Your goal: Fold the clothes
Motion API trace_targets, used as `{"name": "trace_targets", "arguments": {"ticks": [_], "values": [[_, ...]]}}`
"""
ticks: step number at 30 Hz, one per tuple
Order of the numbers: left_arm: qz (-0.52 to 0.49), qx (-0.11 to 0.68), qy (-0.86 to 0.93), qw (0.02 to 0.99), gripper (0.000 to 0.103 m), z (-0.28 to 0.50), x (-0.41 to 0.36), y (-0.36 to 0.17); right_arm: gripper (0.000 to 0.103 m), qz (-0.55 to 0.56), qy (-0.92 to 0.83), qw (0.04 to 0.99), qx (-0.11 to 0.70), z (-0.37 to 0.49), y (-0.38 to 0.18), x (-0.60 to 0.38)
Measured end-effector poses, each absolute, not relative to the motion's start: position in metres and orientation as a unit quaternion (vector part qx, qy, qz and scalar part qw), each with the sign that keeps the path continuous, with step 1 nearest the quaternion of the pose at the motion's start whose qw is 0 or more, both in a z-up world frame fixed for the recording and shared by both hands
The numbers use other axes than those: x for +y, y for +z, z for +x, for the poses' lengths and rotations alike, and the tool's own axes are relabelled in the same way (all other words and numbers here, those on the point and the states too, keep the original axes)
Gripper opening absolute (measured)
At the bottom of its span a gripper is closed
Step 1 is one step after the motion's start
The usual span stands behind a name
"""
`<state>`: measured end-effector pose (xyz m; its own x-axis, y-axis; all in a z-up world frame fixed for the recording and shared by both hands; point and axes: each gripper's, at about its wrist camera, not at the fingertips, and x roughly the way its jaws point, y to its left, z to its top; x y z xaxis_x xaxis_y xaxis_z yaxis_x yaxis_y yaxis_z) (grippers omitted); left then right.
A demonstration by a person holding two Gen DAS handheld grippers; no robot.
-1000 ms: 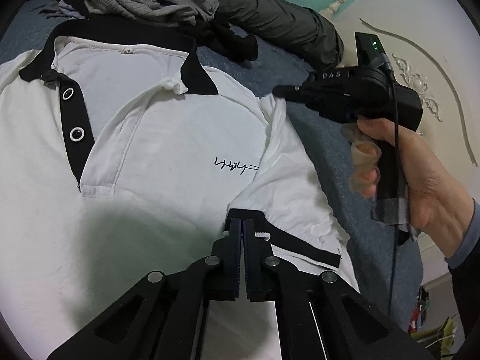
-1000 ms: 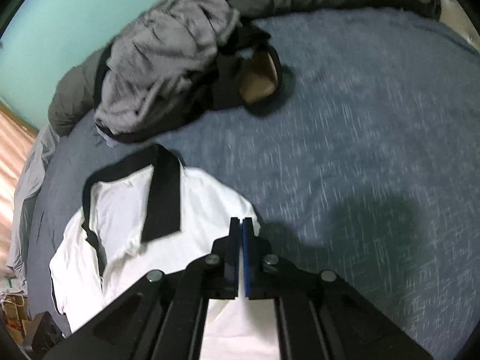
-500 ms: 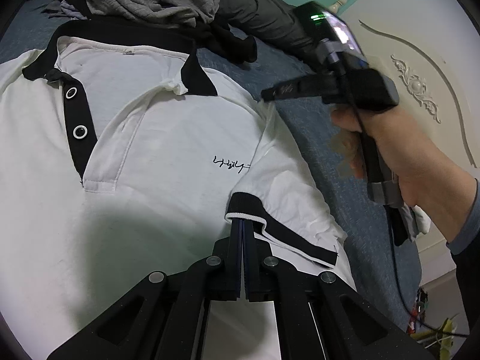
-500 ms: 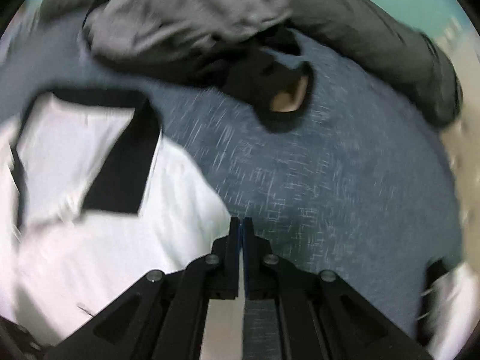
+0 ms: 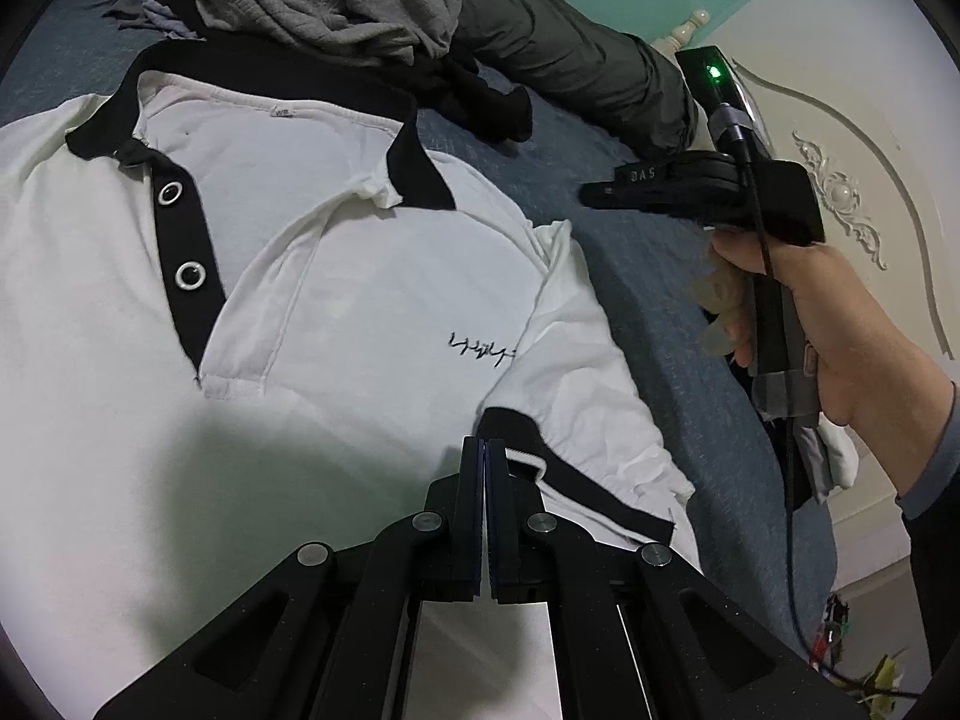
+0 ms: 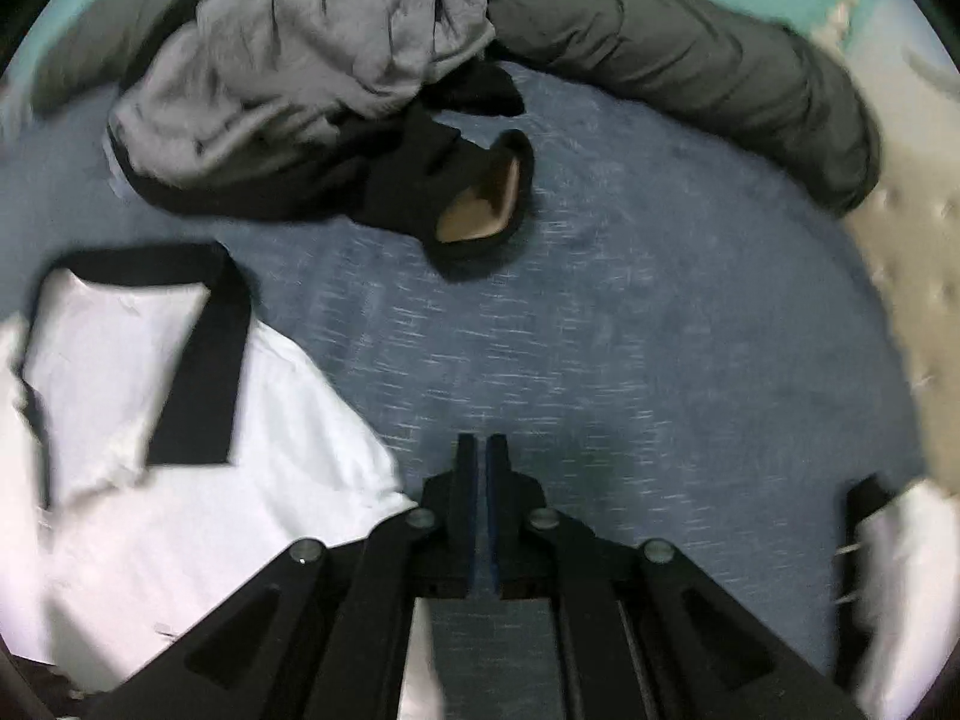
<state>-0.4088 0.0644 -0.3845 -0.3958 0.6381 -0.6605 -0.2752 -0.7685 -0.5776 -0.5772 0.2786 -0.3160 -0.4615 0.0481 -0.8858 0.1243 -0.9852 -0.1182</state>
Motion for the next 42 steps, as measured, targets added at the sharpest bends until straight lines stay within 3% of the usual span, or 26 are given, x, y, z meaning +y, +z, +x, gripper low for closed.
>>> {"name": "trace_targets", "arguments": {"ticks": [1, 3, 9, 11, 12, 13, 19, 30, 35, 37, 42], "values": [[-0.473, -0.191, 0.812, 0.282, 0.0, -0.409, 0.066, -0.384, 0.023, 0.523, -0.849, 0.032, 0.069, -0.578, -0.317, 0.281], [-0.474, -0.19, 0.811, 0.285, 0.001, -0.41, 0.069, -0.384, 0.037, 0.538, -0.84, 0.044, 0.064, -0.581, -0.324, 0.277], [-0.484, -0.188, 0.805, 0.288, 0.002, -0.416, 0.076, -0.392, 0.037, 0.564, -0.819, 0.054, 0.09, -0.585, -0.344, 0.26], [-0.487, -0.185, 0.803, 0.29, 0.002, -0.418, 0.078, -0.395, 0.026, 0.576, -0.81, 0.052, 0.091, -0.585, -0.353, 0.26], [-0.487, -0.181, 0.803, 0.291, 0.002, -0.418, 0.079, -0.396, 0.013, 0.577, -0.811, 0.051, 0.084, -0.585, -0.355, 0.263], [-0.487, -0.177, 0.804, 0.292, 0.002, -0.417, 0.08, -0.396, 0.007, 0.576, -0.812, 0.046, 0.077, -0.585, -0.357, 0.266], [-0.486, -0.169, 0.805, 0.296, 0.0, -0.417, 0.082, -0.4, 0.003, 0.55, -0.833, 0.003, 0.063, -0.585, -0.353, 0.281], [-0.482, -0.172, 0.806, 0.297, 0.0, -0.412, 0.077, -0.395, 0.003, 0.522, -0.853, 0.012, 0.027, -0.596, -0.349, 0.285], [-0.48, -0.187, 0.807, 0.288, 0.0, -0.415, 0.072, -0.39, 0.014, 0.488, -0.872, 0.032, -0.016, -0.583, -0.33, 0.302], [-0.484, -0.197, 0.804, 0.285, 0.008, -0.419, 0.072, -0.391, 0.031, 0.476, -0.878, 0.042, -0.039, -0.567, -0.321, 0.313], [-0.494, -0.198, 0.798, 0.284, 0.027, -0.426, 0.081, -0.391, 0.032, 0.469, -0.875, 0.075, -0.093, -0.506, -0.315, 0.342]]}}
